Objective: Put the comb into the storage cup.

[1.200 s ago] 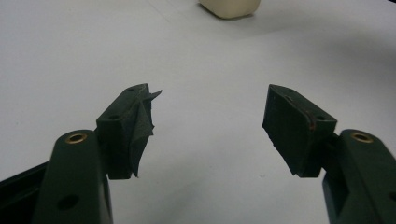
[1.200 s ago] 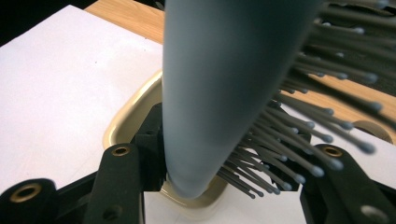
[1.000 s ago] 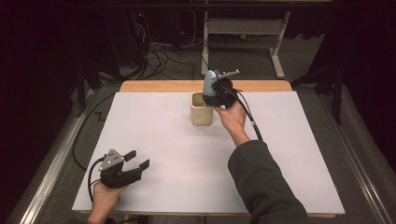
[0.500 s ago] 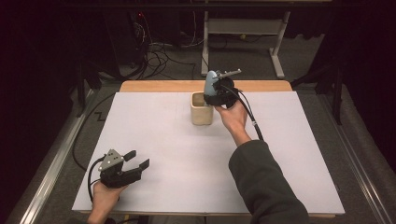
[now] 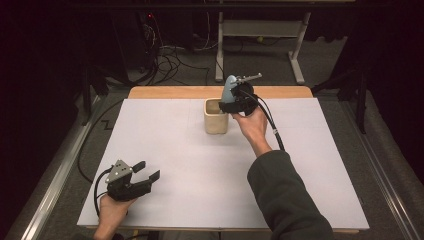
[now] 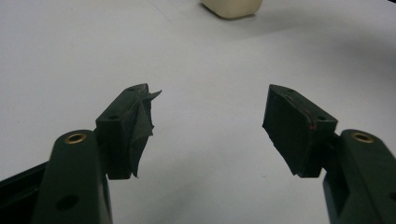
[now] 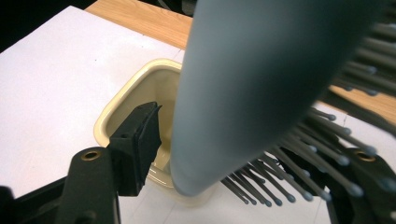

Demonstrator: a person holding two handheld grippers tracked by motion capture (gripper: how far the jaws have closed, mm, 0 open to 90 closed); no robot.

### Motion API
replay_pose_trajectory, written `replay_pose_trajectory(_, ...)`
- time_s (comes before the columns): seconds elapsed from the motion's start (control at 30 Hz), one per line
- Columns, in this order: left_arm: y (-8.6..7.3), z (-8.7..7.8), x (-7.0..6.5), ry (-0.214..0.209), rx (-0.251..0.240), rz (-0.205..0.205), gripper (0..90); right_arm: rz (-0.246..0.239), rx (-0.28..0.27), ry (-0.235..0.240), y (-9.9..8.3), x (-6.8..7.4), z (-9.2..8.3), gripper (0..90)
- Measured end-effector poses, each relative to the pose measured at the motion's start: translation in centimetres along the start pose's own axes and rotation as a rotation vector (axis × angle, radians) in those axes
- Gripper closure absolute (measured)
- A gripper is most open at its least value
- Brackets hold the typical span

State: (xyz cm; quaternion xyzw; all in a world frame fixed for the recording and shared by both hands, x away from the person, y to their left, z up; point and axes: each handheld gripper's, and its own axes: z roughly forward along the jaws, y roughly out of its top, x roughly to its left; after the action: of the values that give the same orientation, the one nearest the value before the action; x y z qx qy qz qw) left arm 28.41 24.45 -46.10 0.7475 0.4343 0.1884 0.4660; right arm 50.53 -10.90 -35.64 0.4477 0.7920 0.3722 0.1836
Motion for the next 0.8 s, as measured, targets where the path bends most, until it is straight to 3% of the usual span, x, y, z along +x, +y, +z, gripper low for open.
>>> replay_pose_trajectory(0.8,0.0,0.0,0.0,0.007,0.005,0.001,33.2,0.010,-0.047,0.020,-1.7,-1.3,-1.2,33.8)
